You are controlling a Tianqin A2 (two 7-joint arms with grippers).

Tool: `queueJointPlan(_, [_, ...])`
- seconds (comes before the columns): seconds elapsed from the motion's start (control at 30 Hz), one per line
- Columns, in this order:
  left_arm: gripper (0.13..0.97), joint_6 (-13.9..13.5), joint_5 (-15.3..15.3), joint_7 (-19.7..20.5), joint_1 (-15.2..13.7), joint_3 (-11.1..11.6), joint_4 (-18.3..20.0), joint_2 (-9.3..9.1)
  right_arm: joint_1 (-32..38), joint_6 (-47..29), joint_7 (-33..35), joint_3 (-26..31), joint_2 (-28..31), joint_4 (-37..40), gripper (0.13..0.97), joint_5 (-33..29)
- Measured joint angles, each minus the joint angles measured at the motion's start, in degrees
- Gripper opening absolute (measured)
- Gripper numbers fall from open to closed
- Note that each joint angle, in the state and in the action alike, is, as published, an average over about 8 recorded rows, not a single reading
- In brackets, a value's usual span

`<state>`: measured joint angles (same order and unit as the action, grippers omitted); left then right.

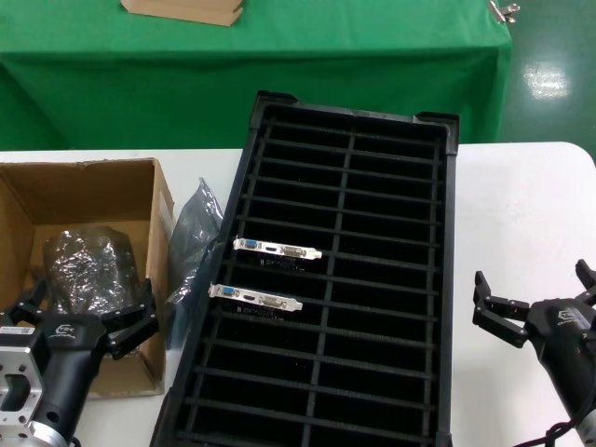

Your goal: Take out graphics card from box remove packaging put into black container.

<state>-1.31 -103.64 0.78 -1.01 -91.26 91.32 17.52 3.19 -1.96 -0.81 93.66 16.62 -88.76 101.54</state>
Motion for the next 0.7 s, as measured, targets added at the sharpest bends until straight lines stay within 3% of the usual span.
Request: queueJointPlan(0.7, [0.966, 0.0, 0.0, 0.0, 0.0, 0.0, 0.0, 0.0, 0.0, 0.0, 0.0, 0.0, 0.0, 0.0, 0.966, 0.0])
